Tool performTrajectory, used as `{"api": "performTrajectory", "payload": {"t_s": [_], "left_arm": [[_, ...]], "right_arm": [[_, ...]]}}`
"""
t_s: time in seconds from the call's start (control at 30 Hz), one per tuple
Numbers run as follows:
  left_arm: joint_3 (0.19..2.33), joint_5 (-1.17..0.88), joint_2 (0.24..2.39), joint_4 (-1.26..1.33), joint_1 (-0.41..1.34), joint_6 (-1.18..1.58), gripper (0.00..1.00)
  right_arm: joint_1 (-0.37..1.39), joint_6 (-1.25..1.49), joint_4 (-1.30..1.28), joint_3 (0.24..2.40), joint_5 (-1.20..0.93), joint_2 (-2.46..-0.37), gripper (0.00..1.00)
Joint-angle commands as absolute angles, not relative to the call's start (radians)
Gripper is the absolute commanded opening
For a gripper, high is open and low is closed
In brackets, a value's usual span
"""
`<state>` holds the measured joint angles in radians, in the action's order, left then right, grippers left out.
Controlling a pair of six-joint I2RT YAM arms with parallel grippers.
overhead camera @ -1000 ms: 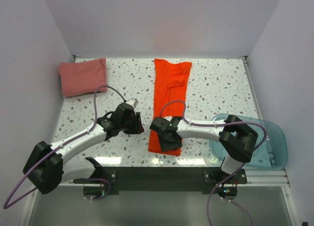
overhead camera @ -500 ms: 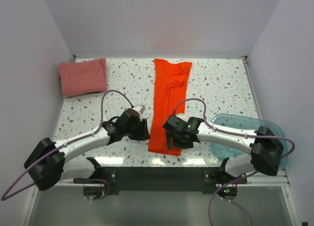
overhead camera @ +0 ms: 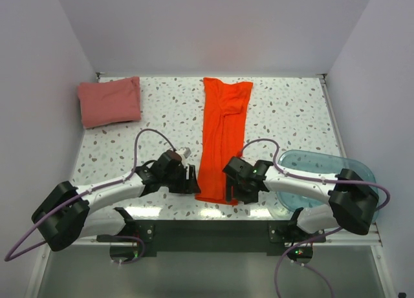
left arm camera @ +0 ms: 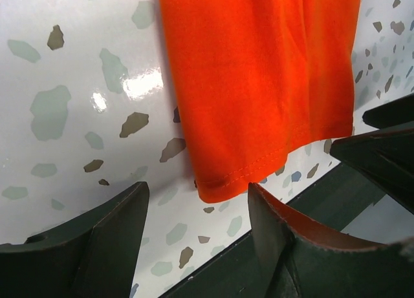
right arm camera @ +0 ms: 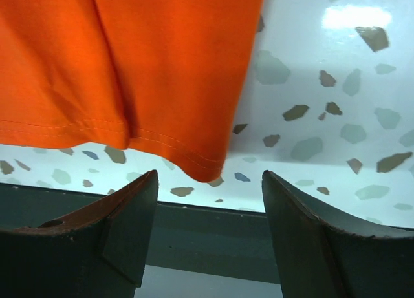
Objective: Fold and stack the t-shirts
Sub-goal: Fold the tshirt
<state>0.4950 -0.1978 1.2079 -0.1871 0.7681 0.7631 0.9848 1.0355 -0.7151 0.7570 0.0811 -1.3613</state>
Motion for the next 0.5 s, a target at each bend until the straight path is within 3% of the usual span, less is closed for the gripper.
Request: {"api": "performTrajectory", "payload": {"t_s": [0.0, 0.47], "left_arm": [[0.486, -0.245, 1.201, -0.114, 0.775, 0.787, 0.68], [0.486, -0.253, 1.276, -0.083, 0.778, 0.811, 0.63]], "right_arm": [[0.980, 1.078, -0.617, 0.742, 0.049, -1.371, 0.68], [0.957, 1.092, -0.580, 0.700, 0.067, -1.414, 0.67]]}}
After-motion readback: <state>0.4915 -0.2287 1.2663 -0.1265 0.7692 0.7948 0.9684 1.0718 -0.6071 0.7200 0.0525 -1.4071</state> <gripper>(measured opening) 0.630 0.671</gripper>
